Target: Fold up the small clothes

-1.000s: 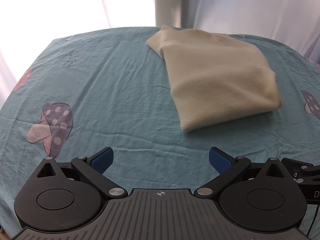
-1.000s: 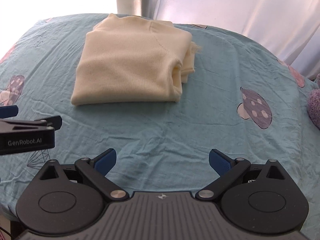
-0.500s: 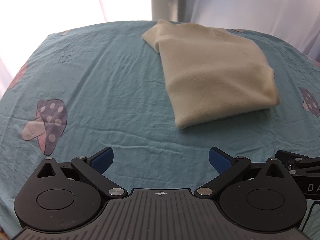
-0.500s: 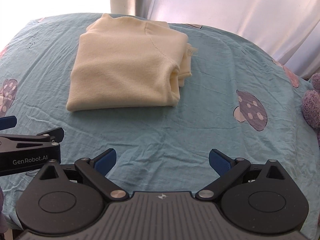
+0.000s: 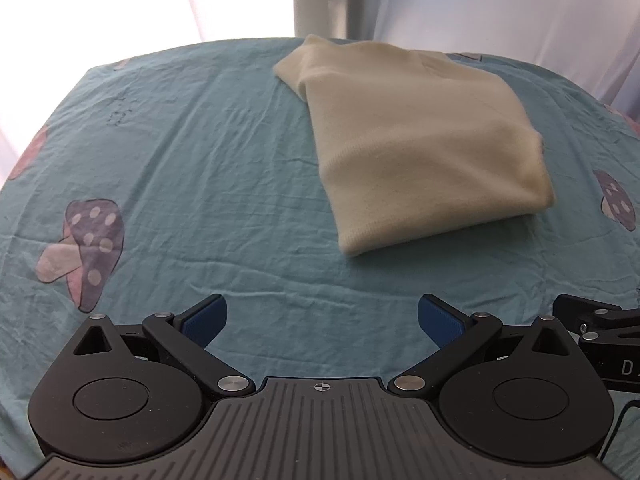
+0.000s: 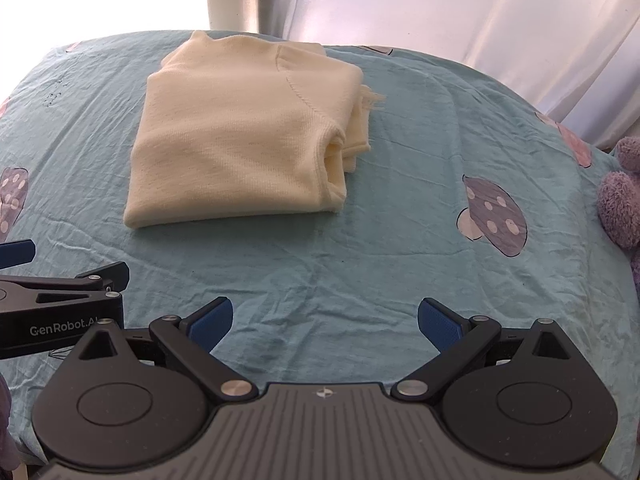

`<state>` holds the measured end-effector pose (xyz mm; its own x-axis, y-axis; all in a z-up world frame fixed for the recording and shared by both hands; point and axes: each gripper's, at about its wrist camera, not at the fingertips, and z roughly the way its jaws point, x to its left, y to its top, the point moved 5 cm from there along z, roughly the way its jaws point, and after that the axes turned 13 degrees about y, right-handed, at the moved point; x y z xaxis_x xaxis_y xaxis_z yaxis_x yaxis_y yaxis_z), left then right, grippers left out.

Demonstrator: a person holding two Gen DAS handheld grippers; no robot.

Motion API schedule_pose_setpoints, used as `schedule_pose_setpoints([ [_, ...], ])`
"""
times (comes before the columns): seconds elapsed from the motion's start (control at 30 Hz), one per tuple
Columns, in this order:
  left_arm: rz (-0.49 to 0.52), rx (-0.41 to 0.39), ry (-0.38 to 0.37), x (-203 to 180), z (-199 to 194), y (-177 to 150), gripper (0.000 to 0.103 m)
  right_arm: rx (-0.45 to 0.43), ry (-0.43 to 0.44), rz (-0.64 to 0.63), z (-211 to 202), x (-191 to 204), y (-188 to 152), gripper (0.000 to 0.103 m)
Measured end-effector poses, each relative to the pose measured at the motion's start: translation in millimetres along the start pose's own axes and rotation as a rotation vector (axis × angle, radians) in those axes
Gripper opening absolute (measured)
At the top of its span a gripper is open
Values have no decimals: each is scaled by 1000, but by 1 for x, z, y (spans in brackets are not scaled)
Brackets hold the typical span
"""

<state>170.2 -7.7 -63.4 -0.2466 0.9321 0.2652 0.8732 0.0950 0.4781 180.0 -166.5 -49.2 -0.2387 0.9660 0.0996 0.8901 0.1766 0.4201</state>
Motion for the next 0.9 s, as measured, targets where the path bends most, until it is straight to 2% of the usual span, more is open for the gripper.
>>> schedule_pose_setpoints([
  [0.9,-3,8,2,-1,0,1,103,-4,10,-6,-2,0,3,99],
])
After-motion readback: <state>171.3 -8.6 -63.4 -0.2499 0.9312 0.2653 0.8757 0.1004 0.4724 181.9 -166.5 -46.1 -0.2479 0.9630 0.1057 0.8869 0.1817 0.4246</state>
